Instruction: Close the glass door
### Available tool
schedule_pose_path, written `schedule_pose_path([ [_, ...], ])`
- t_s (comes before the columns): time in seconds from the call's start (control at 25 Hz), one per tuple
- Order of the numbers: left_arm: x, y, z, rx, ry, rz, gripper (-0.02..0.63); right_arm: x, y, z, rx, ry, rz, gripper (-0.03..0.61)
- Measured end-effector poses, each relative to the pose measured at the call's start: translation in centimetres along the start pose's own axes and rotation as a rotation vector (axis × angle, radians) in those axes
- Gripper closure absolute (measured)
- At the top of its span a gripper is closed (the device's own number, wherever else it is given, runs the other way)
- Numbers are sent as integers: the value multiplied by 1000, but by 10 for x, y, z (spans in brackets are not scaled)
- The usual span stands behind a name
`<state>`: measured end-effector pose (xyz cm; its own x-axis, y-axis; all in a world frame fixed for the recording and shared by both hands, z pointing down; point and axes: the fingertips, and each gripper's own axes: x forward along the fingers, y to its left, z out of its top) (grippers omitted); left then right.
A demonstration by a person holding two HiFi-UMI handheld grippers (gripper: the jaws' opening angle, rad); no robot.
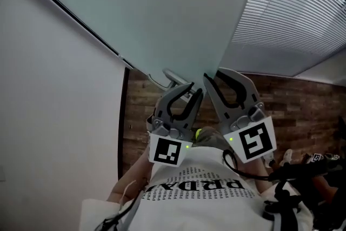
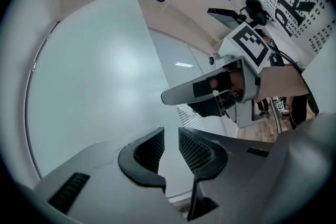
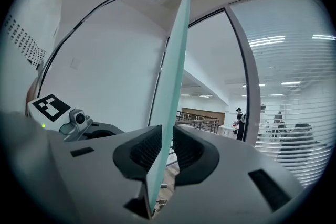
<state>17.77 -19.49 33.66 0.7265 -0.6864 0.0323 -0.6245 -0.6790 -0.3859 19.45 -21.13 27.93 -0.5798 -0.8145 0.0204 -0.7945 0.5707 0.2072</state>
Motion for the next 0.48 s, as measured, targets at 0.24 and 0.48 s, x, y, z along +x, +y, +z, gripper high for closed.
schedule_pose_path([
  [0.24, 75, 8, 12, -27, 56, 46, 531, 12, -76, -1, 37, -16, 46, 522],
  [0.48, 94, 6, 3, -35, 50, 183, 562, 9, -82, -16, 9, -29, 154, 525],
])
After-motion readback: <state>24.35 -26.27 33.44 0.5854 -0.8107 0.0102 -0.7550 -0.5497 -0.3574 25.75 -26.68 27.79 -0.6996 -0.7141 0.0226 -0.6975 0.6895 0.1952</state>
